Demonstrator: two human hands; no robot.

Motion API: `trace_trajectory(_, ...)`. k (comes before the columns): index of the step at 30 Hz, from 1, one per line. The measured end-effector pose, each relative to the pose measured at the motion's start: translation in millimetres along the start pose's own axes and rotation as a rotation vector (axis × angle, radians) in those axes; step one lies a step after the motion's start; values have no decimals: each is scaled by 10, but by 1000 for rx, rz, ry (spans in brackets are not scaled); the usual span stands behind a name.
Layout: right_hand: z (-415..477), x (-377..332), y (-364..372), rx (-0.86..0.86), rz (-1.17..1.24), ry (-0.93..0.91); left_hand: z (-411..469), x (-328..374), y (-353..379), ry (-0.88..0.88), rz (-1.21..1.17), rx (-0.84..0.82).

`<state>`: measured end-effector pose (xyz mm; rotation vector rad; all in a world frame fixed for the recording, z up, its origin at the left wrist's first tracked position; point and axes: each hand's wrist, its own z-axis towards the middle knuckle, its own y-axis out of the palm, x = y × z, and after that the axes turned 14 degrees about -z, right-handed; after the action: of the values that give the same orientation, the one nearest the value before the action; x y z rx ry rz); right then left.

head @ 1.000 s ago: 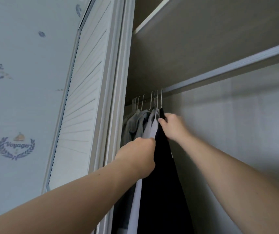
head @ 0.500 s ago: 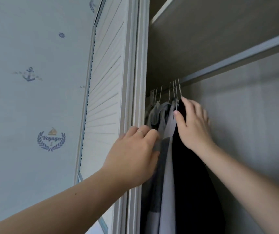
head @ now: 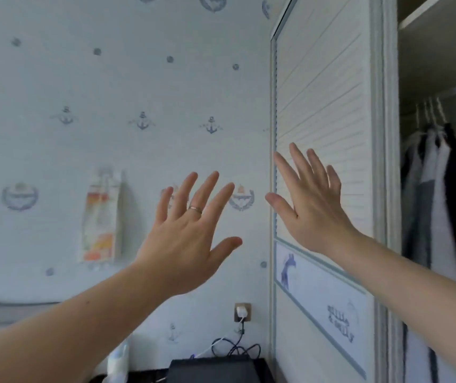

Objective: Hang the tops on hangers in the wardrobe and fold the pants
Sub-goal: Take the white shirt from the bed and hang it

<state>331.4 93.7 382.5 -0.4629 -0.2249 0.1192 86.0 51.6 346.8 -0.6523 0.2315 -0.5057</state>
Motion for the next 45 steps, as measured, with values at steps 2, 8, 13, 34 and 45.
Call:
trace_trajectory(2, -132, -677, -28, -20, 73, -59, -548, -321, -341, -74, 15, -12)
trace_trajectory(8, -702, -2709, -148, -117, 405, -352, -2396, -1104, -1328, -319, 68, -126)
trace_trajectory(13, -1354, -4364, -284, -221, 663, -600, -4095, -1406, -1937, -634, 172, -175)
trace_trajectory(34, -3981, -9077, -1347, -714, 1229, -1382, -8658, -912, -3404, -1821, 416, 17)
trace_trajectory(45, -5076, -10544, -2201, -944, 1191, -1659, -10138, -205, -3962, -2293, 340, 270)
